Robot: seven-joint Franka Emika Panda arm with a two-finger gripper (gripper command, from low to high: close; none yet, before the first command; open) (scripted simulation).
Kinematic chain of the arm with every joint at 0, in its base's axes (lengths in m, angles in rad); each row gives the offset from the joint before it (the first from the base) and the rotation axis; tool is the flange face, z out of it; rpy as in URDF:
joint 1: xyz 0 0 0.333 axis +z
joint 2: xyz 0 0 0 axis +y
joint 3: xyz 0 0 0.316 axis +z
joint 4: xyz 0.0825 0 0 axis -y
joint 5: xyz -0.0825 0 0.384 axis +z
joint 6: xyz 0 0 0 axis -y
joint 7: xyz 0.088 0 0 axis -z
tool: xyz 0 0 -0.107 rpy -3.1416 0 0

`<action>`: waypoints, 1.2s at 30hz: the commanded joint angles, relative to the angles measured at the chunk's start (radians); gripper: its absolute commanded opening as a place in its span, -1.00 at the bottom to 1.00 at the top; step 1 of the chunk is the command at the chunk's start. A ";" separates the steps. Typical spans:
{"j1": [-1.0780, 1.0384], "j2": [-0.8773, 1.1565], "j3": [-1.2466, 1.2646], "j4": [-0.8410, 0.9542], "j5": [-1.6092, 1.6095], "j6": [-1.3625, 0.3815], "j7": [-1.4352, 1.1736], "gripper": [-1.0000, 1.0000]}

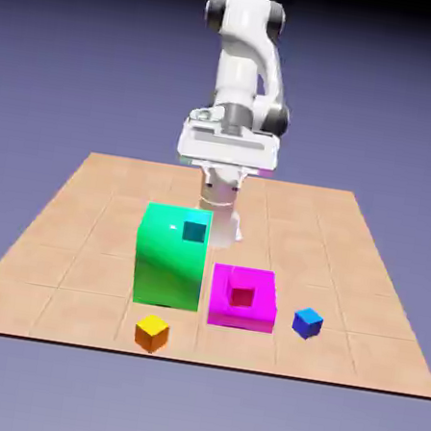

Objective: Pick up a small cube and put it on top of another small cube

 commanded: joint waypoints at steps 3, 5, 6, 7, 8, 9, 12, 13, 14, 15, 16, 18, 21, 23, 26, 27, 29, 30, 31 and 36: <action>-0.022 0.109 -0.005 0.076 0.017 -0.079 0.038 0.00; -0.036 0.181 -0.008 0.127 0.029 -0.132 0.063 0.00; -0.043 0.217 -0.010 0.152 0.034 -0.158 0.075 0.00; -0.050 0.254 -0.011 0.177 0.040 -0.185 0.088 0.00; -0.057 0.290 -0.013 0.203 0.046 -0.211 0.100 0.00; -0.065 0.326 -0.015 0.228 0.051 -0.237 0.113 0.00; -0.086 0.435 -0.020 0.304 0.068 -0.316 0.150 0.00; -0.093 0.471 -0.021 0.329 0.074 -0.343 0.163 0.00; -0.100 0.507 -0.023 0.354 0.080 -0.369 0.175 0.00; -0.108 0.544 -0.024 0.380 0.086 -0.396 0.188 0.00; -0.115 0.580 -0.026 0.405 0.091 -0.422 0.200 0.00; -0.129 0.652 -0.029 0.456 0.103 -0.475 0.225 0.00; -0.151 0.761 -0.034 0.532 0.120 -0.554 0.263 0.00; -0.165 0.834 -0.037 0.582 0.131 -0.606 0.288 0.00; -0.187 0.942 -0.042 0.658 0.148 -0.686 0.325 0.00; -0.188 0.951 -0.043 0.664 0.150 -0.692 0.328 0.00; -0.189 0.987 -0.038 0.661 0.156 -0.652 0.323 0.00; -0.190 1.024 -0.032 0.657 0.163 -0.612 0.318 0.00; -0.191 1.060 -0.027 0.653 0.170 -0.573 0.313 0.00; -0.190 1.012 -0.034 0.658 0.161 -0.625 0.320 -1.00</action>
